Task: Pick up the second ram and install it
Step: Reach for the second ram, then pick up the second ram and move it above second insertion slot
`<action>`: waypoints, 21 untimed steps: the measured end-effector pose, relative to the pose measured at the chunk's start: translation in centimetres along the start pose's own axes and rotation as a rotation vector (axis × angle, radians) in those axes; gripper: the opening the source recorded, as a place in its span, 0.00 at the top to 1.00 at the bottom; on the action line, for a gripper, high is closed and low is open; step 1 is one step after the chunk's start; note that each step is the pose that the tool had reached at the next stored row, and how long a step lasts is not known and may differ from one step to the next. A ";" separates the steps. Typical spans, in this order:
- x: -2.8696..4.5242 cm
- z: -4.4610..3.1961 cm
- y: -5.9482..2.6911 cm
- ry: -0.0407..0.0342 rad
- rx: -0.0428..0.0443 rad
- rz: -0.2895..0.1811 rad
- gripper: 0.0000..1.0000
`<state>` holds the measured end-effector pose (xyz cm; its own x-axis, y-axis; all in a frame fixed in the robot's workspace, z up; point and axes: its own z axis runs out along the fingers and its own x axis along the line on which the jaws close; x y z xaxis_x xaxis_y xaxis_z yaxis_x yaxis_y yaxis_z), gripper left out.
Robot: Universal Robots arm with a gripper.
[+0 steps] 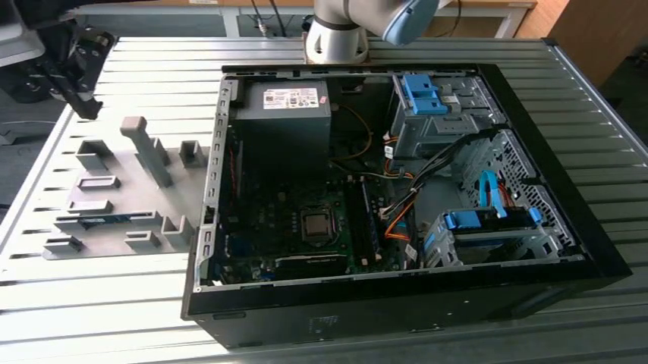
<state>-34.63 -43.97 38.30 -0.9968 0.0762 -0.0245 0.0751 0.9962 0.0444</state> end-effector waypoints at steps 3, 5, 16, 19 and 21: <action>1.36 -0.02 -0.21 0.0001 0.0001 0.000 0.89; 2.23 -0.01 -0.38 -0.0001 0.0000 0.000 0.89; 4.11 0.02 -1.17 0.0011 0.0002 0.000 0.89; 4.15 0.02 -1.17 0.0011 0.0002 0.000 0.89; 4.17 0.02 -1.17 0.0011 0.0001 0.000 0.89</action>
<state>-38.88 -44.82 38.13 -0.9968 0.0762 -0.0234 0.0751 0.9962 0.0443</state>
